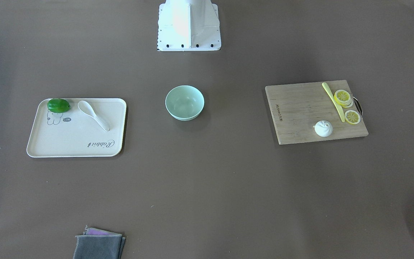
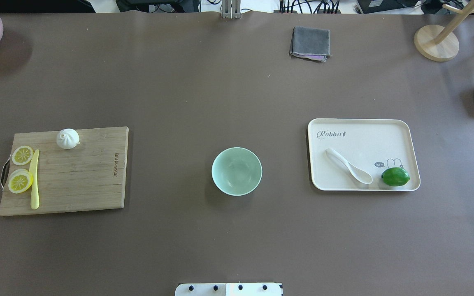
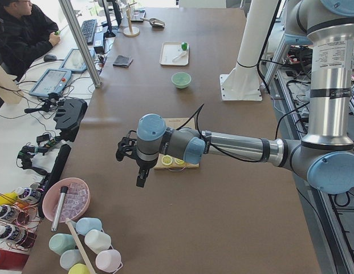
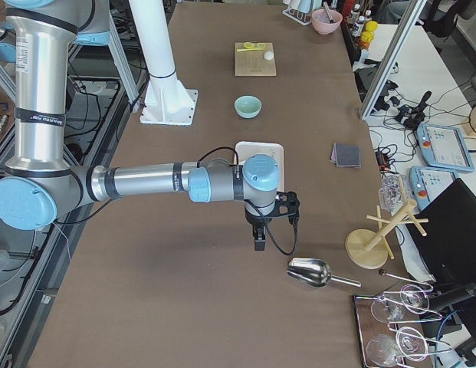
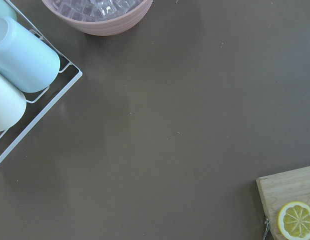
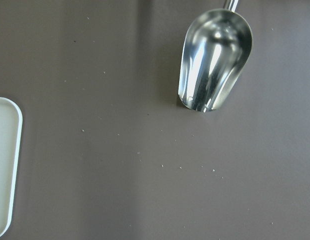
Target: Put spoon and bun in bowl
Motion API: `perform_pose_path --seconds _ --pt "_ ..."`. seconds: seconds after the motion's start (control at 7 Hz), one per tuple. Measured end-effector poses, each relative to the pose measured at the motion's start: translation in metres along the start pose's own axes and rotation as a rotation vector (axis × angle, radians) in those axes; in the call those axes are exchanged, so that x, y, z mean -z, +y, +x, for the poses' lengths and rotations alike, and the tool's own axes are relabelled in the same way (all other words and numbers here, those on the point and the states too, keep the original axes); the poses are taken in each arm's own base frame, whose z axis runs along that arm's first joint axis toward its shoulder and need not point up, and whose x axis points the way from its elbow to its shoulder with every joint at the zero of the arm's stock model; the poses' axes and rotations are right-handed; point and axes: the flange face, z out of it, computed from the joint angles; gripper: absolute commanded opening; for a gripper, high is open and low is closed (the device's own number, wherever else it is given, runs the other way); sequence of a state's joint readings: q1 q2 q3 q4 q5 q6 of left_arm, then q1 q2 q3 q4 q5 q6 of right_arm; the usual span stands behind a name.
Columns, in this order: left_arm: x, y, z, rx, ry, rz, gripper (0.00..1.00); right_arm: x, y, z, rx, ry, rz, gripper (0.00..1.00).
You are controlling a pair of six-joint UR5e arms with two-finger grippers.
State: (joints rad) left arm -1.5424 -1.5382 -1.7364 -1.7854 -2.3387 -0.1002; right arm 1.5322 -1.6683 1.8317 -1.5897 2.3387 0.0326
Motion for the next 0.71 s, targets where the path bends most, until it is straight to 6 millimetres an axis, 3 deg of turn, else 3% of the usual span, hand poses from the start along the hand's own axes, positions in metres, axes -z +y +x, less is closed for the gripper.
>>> perform_pose_path --seconds 0.29,0.57,0.71 --pt "0.011 -0.023 0.025 -0.039 0.108 0.019 0.98 0.001 -0.032 -0.049 0.114 -0.023 0.019 1.00" --pt "0.013 -0.041 0.038 -0.065 0.150 0.026 0.98 -0.022 -0.051 -0.114 0.252 -0.091 0.049 1.00" --pt "0.009 -0.054 0.052 -0.097 0.159 0.024 0.98 -0.037 -0.064 -0.160 0.324 -0.124 0.053 1.00"
